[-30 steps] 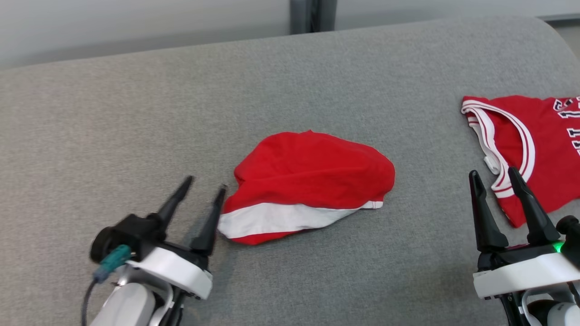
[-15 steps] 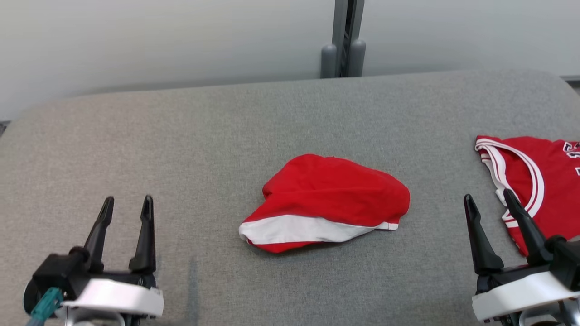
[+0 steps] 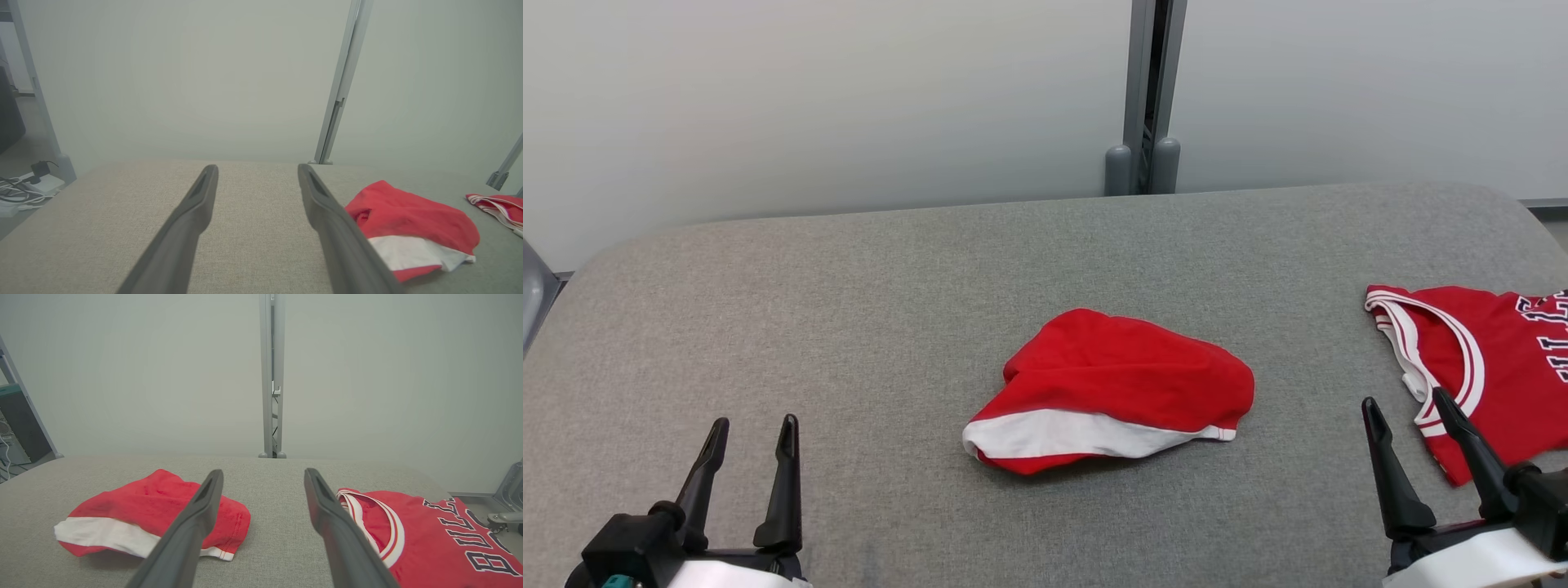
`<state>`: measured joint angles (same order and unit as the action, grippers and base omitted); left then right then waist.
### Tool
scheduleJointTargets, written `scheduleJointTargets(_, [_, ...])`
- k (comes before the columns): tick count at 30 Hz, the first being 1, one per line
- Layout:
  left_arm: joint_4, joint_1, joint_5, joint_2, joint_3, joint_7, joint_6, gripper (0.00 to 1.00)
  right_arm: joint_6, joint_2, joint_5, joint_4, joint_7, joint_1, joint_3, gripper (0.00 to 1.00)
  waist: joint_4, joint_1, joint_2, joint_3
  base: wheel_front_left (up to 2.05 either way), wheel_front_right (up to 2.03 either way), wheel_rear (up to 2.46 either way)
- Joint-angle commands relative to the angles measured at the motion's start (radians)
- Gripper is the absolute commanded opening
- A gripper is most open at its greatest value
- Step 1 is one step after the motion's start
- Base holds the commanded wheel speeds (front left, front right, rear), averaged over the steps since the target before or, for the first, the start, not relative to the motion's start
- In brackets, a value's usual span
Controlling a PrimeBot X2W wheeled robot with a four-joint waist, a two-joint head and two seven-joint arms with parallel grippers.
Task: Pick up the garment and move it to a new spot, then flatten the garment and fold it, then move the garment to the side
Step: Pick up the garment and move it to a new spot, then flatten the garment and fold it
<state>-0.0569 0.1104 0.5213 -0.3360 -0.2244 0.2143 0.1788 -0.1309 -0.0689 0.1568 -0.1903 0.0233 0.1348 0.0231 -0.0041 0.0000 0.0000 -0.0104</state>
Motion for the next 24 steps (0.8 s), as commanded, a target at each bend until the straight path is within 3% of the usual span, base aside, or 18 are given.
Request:
scheduleJointTargets(1, [-0.005, 0.008, 0.004, -0.008, 0.005, -0.001, 0.008, 1.0, 0.0, -0.002, -0.008, -0.008, 0.004, 0.012, 0.004, 1.0, 0.001, 0.0, 0.0, -0.002, 0.0, 0.0, 0.0])
scheduleJointTargets(13, [-0.011, -0.014, 0.015, -0.002, -0.008, -0.016, 0.006, 1.0, 0.0, 0.003, 0.0, -0.023, 0.014, 0.007, 0.007, 1.0, 0.004, 0.0, 0.0, 0.001, 0.0, 0.0, 0.0])
scheduleJointTargets(24, [0.026, -0.1, 0.009, 0.006, -0.04, -0.03, -0.022, 1.0, 0.0, 0.001, 0.013, -0.023, 0.004, -0.02, -0.008, 1.0, -0.052, 0.0, 0.0, 0.043, 0.0, 0.0, 0.0])
